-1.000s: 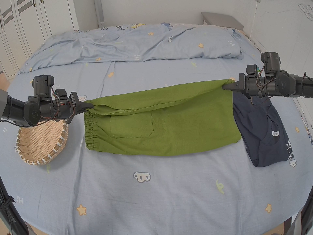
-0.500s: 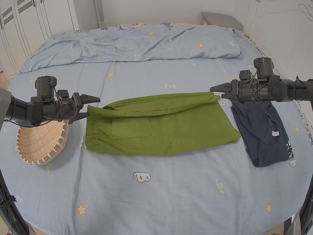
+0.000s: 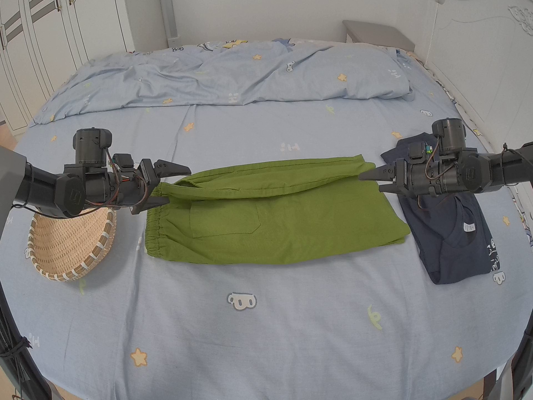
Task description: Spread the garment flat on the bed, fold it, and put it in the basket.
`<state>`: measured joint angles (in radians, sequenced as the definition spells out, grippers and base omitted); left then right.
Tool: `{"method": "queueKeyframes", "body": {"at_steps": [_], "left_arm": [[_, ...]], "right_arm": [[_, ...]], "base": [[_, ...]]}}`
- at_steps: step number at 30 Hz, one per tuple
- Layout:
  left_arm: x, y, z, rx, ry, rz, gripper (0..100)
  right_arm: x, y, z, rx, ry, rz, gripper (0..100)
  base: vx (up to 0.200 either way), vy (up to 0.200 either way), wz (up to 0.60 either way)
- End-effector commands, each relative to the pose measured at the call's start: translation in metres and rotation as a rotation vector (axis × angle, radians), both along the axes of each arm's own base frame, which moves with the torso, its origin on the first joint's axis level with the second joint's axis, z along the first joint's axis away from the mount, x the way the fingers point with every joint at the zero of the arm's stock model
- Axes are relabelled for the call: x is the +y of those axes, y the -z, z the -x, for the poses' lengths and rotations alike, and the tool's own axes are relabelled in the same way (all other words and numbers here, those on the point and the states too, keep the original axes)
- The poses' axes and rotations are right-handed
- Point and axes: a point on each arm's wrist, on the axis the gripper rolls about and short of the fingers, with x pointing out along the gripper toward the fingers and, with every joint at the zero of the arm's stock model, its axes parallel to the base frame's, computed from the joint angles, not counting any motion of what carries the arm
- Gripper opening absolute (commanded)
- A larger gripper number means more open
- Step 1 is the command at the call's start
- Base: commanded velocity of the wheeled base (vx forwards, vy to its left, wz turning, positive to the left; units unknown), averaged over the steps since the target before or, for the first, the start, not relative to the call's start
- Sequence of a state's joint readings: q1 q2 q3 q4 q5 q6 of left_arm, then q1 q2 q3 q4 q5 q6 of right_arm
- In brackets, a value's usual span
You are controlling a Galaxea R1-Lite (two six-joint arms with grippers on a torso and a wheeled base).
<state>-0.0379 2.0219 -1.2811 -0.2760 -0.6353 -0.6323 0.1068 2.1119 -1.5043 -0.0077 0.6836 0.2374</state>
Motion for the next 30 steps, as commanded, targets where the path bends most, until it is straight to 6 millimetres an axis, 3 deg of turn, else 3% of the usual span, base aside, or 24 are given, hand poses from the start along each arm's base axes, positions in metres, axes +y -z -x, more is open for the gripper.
{"method": "queueKeyframes", "body": {"at_steps": [1, 6, 12, 17, 18, 19, 21, 22, 23, 24, 27, 29, 30], "left_arm": [[-0.018, 0.016, -0.029, -0.007, 0.023, 0.007, 100], [-0.018, 0.01, -0.061, -0.047, -0.021, 0.039, 100], [-0.013, 0.018, -0.102, -0.102, -0.211, 0.021, 100], [-0.015, 0.017, -0.102, -0.067, -0.215, 0.038, 100], [-0.016, -0.002, -0.093, -0.075, -0.21, 0.046, 100], [-0.016, -0.009, -0.088, -0.078, -0.21, 0.047, 100], [-0.016, -0.009, -0.088, -0.078, -0.21, 0.047, 100], [-0.015, -0.028, -0.07, -0.097, -0.203, 0.051, 100], [-0.014, -0.03, -0.068, -0.097, -0.203, 0.051, 100], [-0.011, -0.041, -0.053, -0.099, -0.193, 0.056, 100], [-0.008, -0.047, -0.032, -0.078, -0.173, 0.061, 100], [0.0, -0.053, -0.009, -0.07, -0.159, 0.066, 100], [0.0, -0.053, -0.009, -0.07, -0.159, 0.066, 100]], "right_arm": [[-0.007, 0.002, 0.032, -0.025, 0.011, -0.018, 100], [-0.01, 0.006, 0.045, -0.066, 0.028, -0.053, 100], [-0.012, -0.017, 0.061, -0.129, 0.044, -0.093, 100], [-0.012, -0.025, 0.067, -0.149, 0.043, -0.096, 100], [-0.013, -0.028, 0.069, -0.155, 0.045, -0.097, 100], [-0.013, -0.028, 0.069, -0.157, 0.046, -0.098, 100], [-0.013, -0.028, 0.069, -0.157, 0.046, -0.098, 100], [-0.016, -0.03, 0.069, -0.165, 0.053, -0.098, 100], [-0.016, -0.03, 0.069, -0.165, 0.053, -0.098, 100], [-0.017, -0.031, 0.069, -0.167, 0.055, -0.098, 100], [-0.017, -0.031, 0.069, -0.168, 0.055, -0.098, 100], [-0.016, -0.031, 0.069, -0.169, 0.051, -0.098, 100], [-0.016, -0.031, 0.069, -0.169, 0.051, -0.098, 100]], "base": [[0.0, 0.0, 0.0], [0.0, 0.0, 0.0], [0.0, 0.0, 0.0], [0.0, 0.0, 0.0], [0.0, 0.0, 0.0], [0.0, 0.0, 0.0], [0.0, 0.0, 0.0], [0.0, 0.0, 0.0], [0.0, 0.0, 0.0], [0.0, 0.0, 0.0], [0.0, 0.0, 0.0], [0.0, 0.0, 0.0], [0.0, 0.0, 0.0]]}}
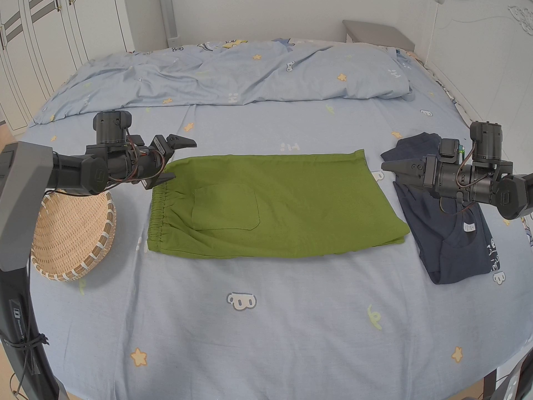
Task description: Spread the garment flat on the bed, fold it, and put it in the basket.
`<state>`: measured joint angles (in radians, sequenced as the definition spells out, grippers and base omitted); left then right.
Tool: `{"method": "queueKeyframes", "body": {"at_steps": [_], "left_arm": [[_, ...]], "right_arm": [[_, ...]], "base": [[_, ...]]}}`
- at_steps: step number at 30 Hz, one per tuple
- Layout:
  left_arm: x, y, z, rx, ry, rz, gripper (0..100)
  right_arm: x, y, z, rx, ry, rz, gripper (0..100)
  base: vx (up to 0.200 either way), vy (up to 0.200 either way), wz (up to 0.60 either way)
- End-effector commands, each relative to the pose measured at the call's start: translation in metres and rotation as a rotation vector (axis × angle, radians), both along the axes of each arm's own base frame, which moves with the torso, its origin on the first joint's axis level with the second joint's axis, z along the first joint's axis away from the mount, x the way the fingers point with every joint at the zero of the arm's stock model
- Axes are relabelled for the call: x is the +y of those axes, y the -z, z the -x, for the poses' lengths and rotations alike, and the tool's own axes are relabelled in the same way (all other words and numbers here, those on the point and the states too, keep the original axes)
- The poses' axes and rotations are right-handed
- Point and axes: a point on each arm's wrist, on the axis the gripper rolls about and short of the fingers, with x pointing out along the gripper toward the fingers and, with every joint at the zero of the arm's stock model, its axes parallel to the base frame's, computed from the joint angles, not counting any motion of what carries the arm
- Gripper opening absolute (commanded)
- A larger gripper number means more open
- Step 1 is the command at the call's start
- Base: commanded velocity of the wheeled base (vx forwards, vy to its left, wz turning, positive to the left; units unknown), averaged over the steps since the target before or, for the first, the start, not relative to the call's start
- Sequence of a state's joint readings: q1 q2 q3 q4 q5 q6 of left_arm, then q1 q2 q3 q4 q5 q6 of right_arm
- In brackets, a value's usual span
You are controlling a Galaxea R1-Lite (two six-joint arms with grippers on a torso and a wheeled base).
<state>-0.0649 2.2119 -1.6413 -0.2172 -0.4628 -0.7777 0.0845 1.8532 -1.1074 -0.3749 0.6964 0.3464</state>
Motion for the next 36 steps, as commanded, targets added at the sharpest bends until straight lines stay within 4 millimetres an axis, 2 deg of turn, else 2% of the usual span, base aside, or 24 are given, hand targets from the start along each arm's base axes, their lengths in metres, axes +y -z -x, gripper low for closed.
{"method": "queueKeyframes", "body": {"at_steps": [1, 2, 4, 5, 7, 8, 11, 14, 18, 21, 25, 36], "left_arm": [[0.02, -0.039, 0.069, -0.029, 0.017, 0.02, 100], [0.024, -0.032, 0.078, -0.013, 0.015, 0.021, 100], [0.026, -0.03, 0.08, -0.009, 0.013, 0.021, 100], [0.04, -0.008, 0.099, 0.031, -0.012, 0.023, 100], [0.045, -0.001, 0.104, 0.037, -0.019, 0.022, 100], [0.056, 0.018, 0.112, 0.029, -0.018, 0.005, 100], [0.067, 0.036, 0.118, -0.017, -0.011, -0.063, 100], [0.066, 0.058, 0.112, 0.006, 0.005, -0.079, 100], [0.062, 0.069, 0.106, 0.025, 0.019, -0.081, 100], [0.05, 0.083, 0.098, 0.026, 0.052, -0.082, 100], [0.044, 0.098, 0.089, 0.017, 0.066, -0.085, 100], [0.036, 0.108, 0.078, 0.012, 0.085, -0.092, 100]], "right_arm": [[0.001, -0.005, 0.004, -0.016, -0.003, -0.002, 100], [0.001, -0.006, 0.004, -0.018, -0.004, -0.002, 100], [0.001, -0.006, 0.004, -0.016, -0.006, -0.002, 100], [0.002, -0.009, 0.007, -0.026, -0.009, -0.002, 100], [0.003, -0.009, 0.008, -0.026, -0.011, -0.002, 100], [0.003, -0.008, 0.009, -0.022, -0.018, -0.004, 100], [0.003, -0.008, 0.011, -0.019, -0.027, -0.006, 100], [0.004, -0.007, 0.013, -0.016, -0.032, -0.004, 100], [0.007, -0.004, 0.014, -0.009, -0.041, -0.002, 100], [0.008, -0.004, 0.014, -0.009, -0.044, -0.002, 100], [0.008, -0.004, 0.013, -0.013, -0.044, -0.002, 100], [0.008, -0.004, 0.012, -0.02, -0.042, -0.004, 100]], "base": [[0.0, 0.0, 0.0], [0.0, 0.0, 0.0], [0.0, 0.0, 0.0], [0.0, 0.0, 0.0], [0.0, 0.0, 0.0], [0.0, 0.0, 0.0], [0.0, 0.0, 0.0], [0.0, 0.0, 0.0], [0.0, 0.0, 0.0], [0.0, 0.0, 0.0], [0.0, 0.0, 0.0], [0.0, 0.0, 0.0]]}}
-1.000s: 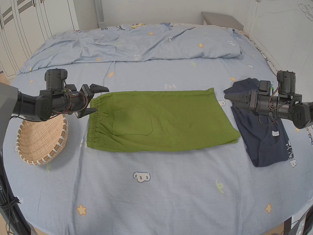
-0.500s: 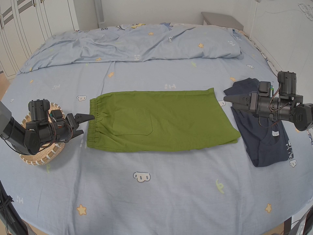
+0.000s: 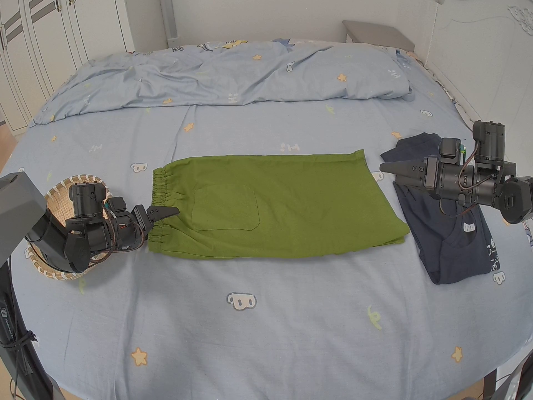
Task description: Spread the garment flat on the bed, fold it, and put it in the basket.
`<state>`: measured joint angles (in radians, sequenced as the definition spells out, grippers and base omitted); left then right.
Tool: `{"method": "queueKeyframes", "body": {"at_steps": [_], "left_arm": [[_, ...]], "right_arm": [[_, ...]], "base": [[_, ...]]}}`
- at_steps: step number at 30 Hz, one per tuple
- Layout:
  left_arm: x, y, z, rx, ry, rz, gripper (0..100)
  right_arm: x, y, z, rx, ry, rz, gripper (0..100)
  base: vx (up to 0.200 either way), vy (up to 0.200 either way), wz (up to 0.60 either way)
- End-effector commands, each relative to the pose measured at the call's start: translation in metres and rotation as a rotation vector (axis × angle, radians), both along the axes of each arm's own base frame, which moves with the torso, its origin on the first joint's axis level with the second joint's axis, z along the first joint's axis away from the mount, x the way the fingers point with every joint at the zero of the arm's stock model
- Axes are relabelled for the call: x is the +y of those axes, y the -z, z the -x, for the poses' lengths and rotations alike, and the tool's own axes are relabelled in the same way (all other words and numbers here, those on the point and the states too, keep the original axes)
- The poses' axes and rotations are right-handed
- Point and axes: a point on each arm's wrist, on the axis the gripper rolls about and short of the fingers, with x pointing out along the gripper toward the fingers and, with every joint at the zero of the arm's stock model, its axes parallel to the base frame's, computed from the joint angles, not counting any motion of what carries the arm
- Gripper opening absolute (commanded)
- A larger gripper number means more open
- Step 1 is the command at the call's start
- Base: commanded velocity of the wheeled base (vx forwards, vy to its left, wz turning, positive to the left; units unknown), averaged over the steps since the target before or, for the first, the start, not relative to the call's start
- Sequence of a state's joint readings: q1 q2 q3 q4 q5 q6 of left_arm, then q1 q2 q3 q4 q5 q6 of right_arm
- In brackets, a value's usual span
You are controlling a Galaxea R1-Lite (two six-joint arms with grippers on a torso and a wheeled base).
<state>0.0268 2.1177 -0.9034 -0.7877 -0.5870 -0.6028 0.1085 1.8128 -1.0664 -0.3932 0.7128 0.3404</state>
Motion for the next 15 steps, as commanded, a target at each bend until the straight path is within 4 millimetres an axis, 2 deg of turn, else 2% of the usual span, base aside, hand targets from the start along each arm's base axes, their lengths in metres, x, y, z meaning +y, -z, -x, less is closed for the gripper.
{"method": "queueKeyframes", "body": {"at_steps": [1, 15], "left_arm": [[-0.001, 0.011, -0.005, 0.026, 0.003, 0.0, 100], [-0.005, 0.018, -0.019, 0.044, 0.0, 0.061, 100]], "right_arm": [[0.0, 0.002, 0.0, 0.004, -0.001, 0.0, 100], [-0.003, 0.001, -0.003, -0.001, 0.01, -0.001, 100]], "base": [[0.0, 0.0, 0.0], [0.0, 0.0, 0.0]]}}
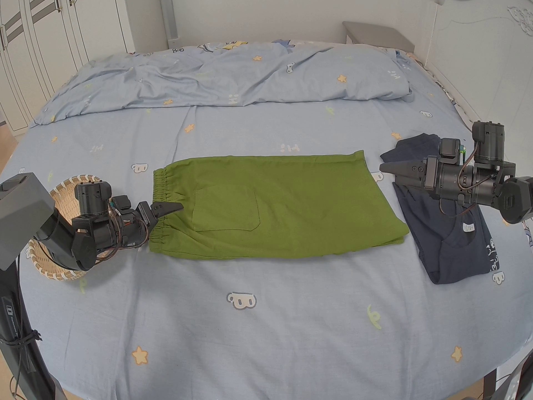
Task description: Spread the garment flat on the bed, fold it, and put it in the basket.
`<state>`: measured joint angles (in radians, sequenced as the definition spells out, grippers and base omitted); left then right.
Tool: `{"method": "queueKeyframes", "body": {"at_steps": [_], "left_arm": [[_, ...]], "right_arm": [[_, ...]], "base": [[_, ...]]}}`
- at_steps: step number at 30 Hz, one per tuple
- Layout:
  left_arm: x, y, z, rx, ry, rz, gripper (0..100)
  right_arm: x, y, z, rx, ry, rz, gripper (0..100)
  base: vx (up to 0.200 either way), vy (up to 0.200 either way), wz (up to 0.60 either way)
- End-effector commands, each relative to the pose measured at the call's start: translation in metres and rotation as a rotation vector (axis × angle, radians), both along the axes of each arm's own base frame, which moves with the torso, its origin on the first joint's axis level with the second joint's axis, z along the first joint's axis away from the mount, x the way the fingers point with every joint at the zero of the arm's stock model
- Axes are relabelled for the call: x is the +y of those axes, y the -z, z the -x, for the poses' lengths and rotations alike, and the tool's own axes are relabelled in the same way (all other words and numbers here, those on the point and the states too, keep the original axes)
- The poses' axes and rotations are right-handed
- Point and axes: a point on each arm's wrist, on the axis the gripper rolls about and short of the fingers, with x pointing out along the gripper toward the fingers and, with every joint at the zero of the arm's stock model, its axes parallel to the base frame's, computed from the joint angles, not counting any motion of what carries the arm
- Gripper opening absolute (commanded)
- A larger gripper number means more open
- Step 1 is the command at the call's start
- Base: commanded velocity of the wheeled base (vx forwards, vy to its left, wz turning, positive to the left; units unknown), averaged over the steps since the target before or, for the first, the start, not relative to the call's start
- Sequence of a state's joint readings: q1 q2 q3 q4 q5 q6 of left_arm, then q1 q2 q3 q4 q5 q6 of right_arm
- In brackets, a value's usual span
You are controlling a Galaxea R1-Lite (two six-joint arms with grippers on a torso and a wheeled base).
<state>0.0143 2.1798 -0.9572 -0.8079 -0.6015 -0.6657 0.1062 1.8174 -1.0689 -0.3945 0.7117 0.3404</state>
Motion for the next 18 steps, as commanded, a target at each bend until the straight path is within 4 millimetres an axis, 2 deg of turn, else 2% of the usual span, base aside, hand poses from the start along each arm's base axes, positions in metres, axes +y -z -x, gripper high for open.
{"method": "queueKeyframes", "body": {"at_steps": [1, 3, 4, 9, 11, 15, 18], "left_arm": [[0.001, 0.007, -0.005, 0.023, -0.008, 0.015, 100], [0.0, 0.005, -0.006, 0.023, -0.008, 0.028, 100], [0.001, 0.004, -0.006, 0.024, -0.005, 0.036, 0], [0.004, 0.003, -0.005, 0.035, 0.031, 0.067, 0], [0.006, -0.001, -0.002, 0.043, 0.054, 0.093, 0], [0.008, -0.016, 0.001, 0.048, 0.051, 0.16, 0], [0.016, -0.031, 0.005, 0.026, 0.054, 0.183, 0]], "right_arm": [[-0.003, -0.001, -0.002, -0.003, 0.01, -0.002, 100], [-0.004, -0.001, -0.003, -0.005, 0.013, -0.002, 100], [-0.004, 0.0, -0.004, -0.005, 0.013, -0.002, 100], [-0.01, 0.004, -0.011, 0.006, 0.032, -0.002, 100], [-0.016, 0.013, -0.021, 0.024, 0.051, -0.001, 100], [-0.023, 0.025, -0.032, 0.045, 0.079, 0.009, 100], [-0.032, 0.047, -0.044, 0.088, 0.099, 0.032, 100]], "base": [[0.0, 0.0, 0.0], [0.0, 0.0, 0.0], [0.0, 0.0, 0.0], [0.0, 0.0, 0.0], [0.0, 0.0, 0.0], [0.0, 0.0, 0.0], [0.0, 0.0, 0.0]]}}
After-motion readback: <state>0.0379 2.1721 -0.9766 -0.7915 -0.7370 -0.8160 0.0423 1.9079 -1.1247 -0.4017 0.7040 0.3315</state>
